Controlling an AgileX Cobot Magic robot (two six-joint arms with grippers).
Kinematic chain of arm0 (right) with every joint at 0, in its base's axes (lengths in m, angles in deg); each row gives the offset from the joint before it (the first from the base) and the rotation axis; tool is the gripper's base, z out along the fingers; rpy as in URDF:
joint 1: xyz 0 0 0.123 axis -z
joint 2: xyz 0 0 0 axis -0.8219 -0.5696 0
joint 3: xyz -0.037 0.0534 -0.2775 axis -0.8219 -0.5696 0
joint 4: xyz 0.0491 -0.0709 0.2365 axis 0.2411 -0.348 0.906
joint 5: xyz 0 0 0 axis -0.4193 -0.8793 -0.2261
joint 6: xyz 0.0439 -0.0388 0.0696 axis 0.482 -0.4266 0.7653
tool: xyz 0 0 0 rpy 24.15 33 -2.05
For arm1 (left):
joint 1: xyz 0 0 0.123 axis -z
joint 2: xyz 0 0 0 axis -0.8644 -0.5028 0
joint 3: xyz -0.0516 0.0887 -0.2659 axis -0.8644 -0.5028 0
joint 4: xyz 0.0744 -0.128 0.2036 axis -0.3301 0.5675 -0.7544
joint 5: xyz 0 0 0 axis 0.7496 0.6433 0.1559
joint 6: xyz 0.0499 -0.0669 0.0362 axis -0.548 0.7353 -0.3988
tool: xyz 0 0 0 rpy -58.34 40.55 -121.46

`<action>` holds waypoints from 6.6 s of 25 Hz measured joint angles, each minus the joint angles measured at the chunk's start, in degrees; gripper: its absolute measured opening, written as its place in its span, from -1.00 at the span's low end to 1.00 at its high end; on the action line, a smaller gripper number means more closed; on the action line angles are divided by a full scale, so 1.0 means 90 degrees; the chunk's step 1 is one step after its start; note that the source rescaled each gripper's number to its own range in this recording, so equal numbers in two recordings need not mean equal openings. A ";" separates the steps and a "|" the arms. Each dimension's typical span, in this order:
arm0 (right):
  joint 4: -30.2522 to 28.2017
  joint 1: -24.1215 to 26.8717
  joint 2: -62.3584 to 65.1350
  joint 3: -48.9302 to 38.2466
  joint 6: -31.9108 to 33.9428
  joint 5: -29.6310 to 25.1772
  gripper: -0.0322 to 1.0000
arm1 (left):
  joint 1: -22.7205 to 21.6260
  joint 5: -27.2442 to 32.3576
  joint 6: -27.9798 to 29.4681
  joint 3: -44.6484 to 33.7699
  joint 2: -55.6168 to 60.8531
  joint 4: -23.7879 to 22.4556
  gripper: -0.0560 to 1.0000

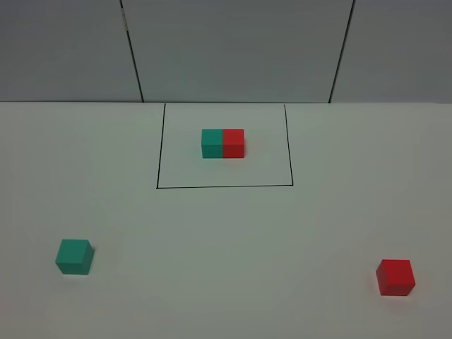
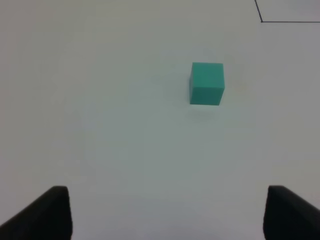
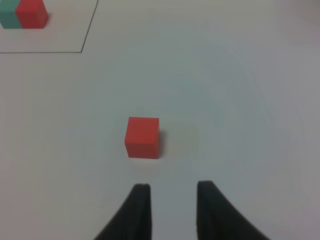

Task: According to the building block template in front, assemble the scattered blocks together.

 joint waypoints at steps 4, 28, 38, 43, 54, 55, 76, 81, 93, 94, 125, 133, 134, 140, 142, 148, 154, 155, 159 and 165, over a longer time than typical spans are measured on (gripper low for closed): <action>0.0000 0.0000 0.0000 0.0000 0.0000 0.0000 -0.94 | 0.0000 0.0000 0.0000 0.0000 0.0000 0.0000 0.74; 0.0000 0.0000 0.0000 0.0000 0.0000 0.0000 -0.94 | 0.0000 0.0000 -0.1157 0.0000 -0.0761 0.0006 0.74; 0.0000 0.0000 0.0000 0.0000 0.0006 0.0000 -0.94 | 0.0062 -0.0810 -0.3034 0.0912 -0.3478 0.0000 0.74; 0.0000 0.0000 0.0000 0.0000 0.0006 0.0000 -0.94 | 0.0164 -0.1259 -0.3722 0.1771 -0.5153 -0.0027 0.74; 0.0000 0.0000 0.0000 0.0000 0.0006 0.0000 -0.94 | 0.0286 -0.1403 -0.5200 0.2987 -0.8307 -0.0021 0.74; 0.0000 0.0000 0.0000 0.0000 0.0006 0.0000 -0.94 | 0.0286 -0.1395 -0.5371 0.2987 -0.8519 -0.0021 0.74; 0.0000 0.0000 0.0000 0.0000 0.0006 0.0000 -0.94 | 0.1493 -0.2347 -0.6915 0.2993 -1.0747 -0.1922 0.99; 0.0000 0.0000 0.0000 0.0000 -0.0002 0.0000 -0.94 | 0.1491 -0.2865 -0.6956 0.2993 -1.1033 -0.1854 0.99; 0.0000 0.0000 0.0000 0.0000 0.0007 0.0000 -0.94 | 0.1499 -0.3318 -0.7766 0.2993 -1.1228 -0.0879 0.89; 0.0000 0.0000 0.0000 0.0000 0.0007 0.0000 -0.94 | 0.1499 -0.3323 -0.7855 0.2993 -1.1228 -0.0864 0.87; 0.0000 0.0000 0.0000 0.0000 0.0006 0.0000 -0.94 | 0.1067 -0.3785 -0.8125 0.2993 -1.1916 -0.0535 0.87; 0.0000 0.0000 0.0000 0.0000 0.0006 0.0000 -0.94 | 0.1023 -0.3789 -0.8263 0.2993 -1.1996 -0.0528 0.87; 0.0000 0.0000 0.0000 0.0000 0.0006 0.0000 -0.94 | 0.1023 -0.3772 -0.8263 0.3000 -1.2039 -0.0528 0.86; 0.0000 0.0000 0.0000 0.0000 -0.0002 0.0000 -0.94 | 0.1023 -0.3750 -0.8286 0.3050 -1.2094 -0.0528 0.85; 0.0000 0.0000 0.0000 0.0000 0.0004 0.0000 -0.94 | 0.1023 -0.3742 -0.8291 0.3055 -1.2102 -0.0522 0.85; 0.0000 0.0000 0.0000 0.0000 0.0004 0.0000 -0.94 | 0.1023 -0.3734 -0.8291 0.3055 -1.2102 -0.0522 0.74; 0.0000 0.0000 0.0000 0.0000 0.0004 0.0000 -0.94 | 0.1023 -0.3732 -0.8291 0.3055 -1.2113 -0.0491 -0.08; 0.0000 0.0000 0.0000 0.0000 0.0004 0.0000 -0.94 | 0.1023 -0.3732 -0.8291 0.3055 -1.2113 -0.0491 -0.28; 0.0000 0.0000 0.0000 0.0000 0.0004 0.0000 -0.94 | 0.1023 -0.3754 -0.8291 0.3055 -1.2120 -0.0491 -0.88; 0.0000 0.0000 0.0000 0.0000 -0.0003 0.0000 -0.94 | 0.1023 -0.3754 -0.8301 0.3055 -1.2120 -0.0491 -0.88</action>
